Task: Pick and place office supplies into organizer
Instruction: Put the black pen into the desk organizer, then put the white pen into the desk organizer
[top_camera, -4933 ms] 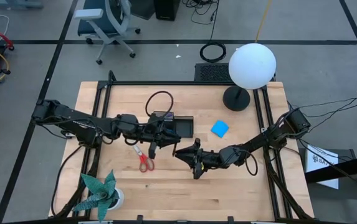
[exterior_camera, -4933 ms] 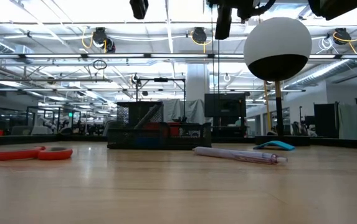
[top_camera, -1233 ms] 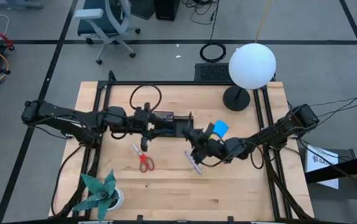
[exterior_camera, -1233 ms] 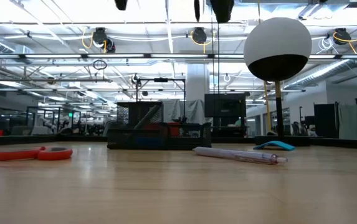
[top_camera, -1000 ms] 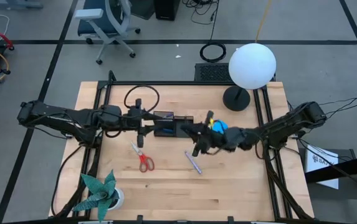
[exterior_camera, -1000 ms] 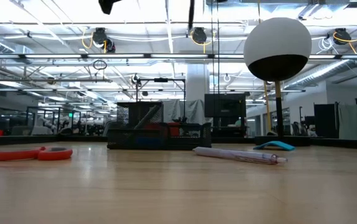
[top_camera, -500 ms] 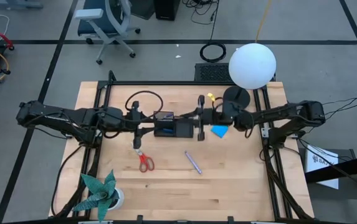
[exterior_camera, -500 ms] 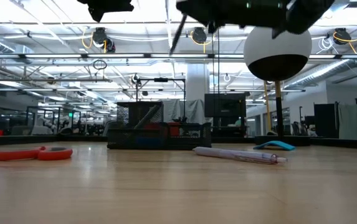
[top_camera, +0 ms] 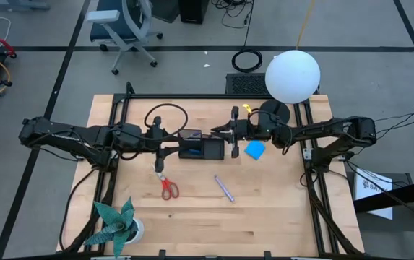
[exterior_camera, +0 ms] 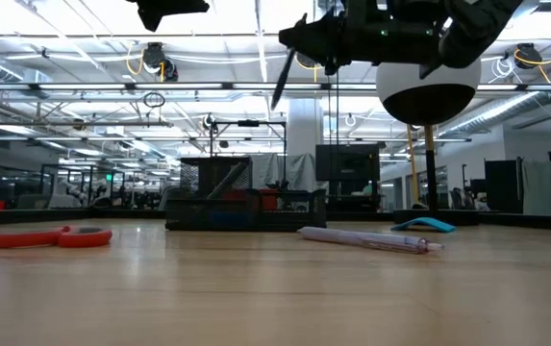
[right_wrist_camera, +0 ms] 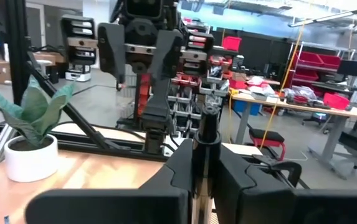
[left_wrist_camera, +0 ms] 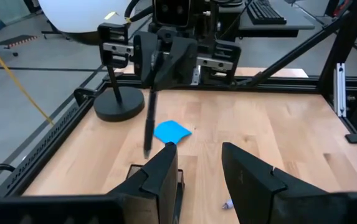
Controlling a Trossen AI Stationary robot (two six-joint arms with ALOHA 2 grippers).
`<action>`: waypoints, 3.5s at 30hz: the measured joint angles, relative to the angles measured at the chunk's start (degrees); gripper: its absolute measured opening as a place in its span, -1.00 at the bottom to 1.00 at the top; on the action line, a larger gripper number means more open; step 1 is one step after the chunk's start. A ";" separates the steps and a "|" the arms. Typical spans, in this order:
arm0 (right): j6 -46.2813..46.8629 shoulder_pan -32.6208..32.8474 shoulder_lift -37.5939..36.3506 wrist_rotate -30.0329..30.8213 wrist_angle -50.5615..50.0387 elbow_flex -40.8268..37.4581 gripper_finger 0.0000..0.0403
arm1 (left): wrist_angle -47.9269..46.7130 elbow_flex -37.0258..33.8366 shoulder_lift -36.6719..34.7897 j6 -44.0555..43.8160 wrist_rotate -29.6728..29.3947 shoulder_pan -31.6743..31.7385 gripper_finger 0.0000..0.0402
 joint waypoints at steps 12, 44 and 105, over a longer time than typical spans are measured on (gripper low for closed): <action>1.01 -2.48 3.65 -1.58 3.42 0.06 -0.90 | 0.59 0.02 0.61 -1.42 -0.08 0.00 -0.35; 1.20 -4.55 25.09 -4.44 -2.52 15.17 -0.90 | 5.97 0.02 4.87 -0.37 0.31 -0.39 -0.34; -12.23 9.14 -2.23 -4.03 -36.28 15.10 -0.54 | 5.23 0.02 4.85 -1.03 0.42 -0.81 -0.35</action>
